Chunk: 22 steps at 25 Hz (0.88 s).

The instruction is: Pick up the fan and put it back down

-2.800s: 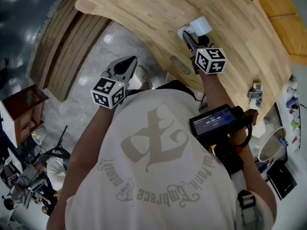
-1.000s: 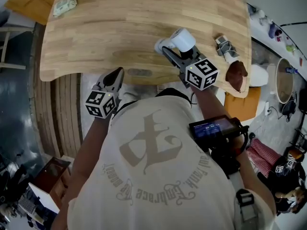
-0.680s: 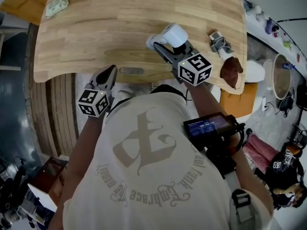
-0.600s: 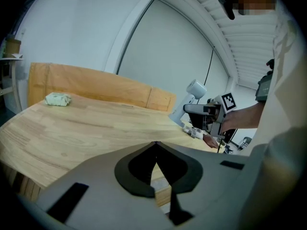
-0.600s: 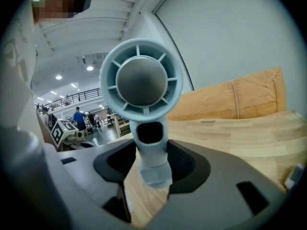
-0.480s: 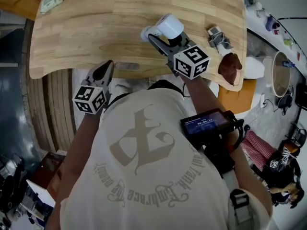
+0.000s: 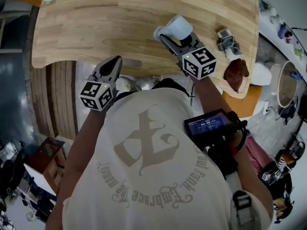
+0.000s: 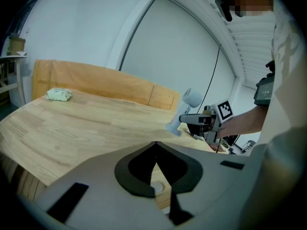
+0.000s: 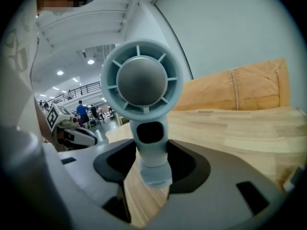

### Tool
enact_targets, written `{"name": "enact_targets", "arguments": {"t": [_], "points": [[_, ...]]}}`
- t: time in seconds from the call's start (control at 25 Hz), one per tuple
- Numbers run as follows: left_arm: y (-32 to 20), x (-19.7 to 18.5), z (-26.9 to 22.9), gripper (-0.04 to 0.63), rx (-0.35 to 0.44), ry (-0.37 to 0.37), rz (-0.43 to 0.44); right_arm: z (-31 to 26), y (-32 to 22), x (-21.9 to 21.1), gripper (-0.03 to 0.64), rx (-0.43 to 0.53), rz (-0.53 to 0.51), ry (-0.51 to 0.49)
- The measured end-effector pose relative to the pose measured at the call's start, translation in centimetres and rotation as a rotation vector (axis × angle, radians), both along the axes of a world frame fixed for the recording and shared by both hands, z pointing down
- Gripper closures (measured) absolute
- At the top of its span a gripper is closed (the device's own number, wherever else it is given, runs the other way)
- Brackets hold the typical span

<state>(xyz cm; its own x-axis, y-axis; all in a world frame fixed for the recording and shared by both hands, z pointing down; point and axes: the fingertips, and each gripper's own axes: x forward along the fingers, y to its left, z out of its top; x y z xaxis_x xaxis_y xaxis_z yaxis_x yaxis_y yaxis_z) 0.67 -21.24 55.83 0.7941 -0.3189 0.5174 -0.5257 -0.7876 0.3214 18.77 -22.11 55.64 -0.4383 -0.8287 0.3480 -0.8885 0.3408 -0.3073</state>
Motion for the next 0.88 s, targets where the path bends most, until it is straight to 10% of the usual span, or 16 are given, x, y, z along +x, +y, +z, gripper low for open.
{"name": "enact_targets", "arguments": {"t": [0.88], "points": [[-0.1, 1.8, 0.9, 0.584, -0.021, -0.038, -0.101, 8.5, -4.4, 8.5, 0.403, -0.105, 0.027, 0.200]]}}
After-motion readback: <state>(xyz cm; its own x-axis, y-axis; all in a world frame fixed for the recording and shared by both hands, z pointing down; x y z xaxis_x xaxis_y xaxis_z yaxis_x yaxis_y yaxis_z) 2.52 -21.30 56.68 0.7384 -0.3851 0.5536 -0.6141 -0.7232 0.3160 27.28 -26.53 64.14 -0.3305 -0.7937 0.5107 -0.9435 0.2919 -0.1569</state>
